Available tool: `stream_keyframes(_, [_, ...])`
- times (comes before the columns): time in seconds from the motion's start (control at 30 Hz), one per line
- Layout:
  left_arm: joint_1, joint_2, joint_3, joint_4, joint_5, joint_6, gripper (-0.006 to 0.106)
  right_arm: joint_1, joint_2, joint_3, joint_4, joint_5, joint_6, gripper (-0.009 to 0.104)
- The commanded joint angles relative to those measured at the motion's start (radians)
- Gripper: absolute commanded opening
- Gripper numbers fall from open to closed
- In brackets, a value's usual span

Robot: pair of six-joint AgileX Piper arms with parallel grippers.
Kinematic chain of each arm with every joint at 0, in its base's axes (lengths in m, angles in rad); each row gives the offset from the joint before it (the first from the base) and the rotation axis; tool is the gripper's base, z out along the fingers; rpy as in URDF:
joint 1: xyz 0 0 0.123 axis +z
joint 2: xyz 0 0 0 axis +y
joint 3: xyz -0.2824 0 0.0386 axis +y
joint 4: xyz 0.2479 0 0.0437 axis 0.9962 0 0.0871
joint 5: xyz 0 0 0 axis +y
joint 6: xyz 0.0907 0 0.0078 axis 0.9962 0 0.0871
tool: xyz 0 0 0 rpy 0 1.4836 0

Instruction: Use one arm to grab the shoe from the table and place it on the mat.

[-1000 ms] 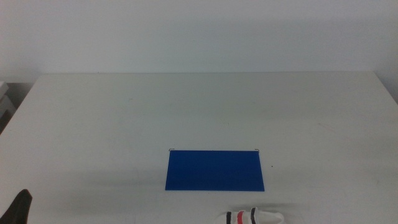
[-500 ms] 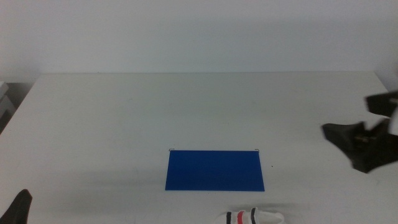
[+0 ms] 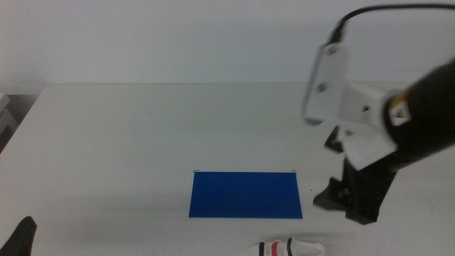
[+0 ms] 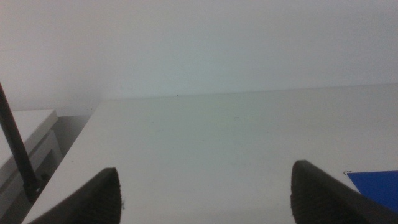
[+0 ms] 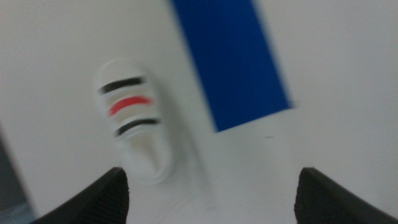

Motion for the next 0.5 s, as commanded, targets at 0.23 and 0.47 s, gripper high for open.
stream_keyframes(0.23, [-0.004, -0.012, 0.007, -0.01, -0.082, -0.005, 0.094, 0.009, 0.14, -0.107, 0.084, 0.092, -0.129, 0.092])
stream_keyframes(0.47, [-0.004, -0.012, 0.007, -0.01, -0.082, -0.005, 0.094, 0.009, 0.213, -0.107, 0.085, 0.105, -0.127, 0.092])
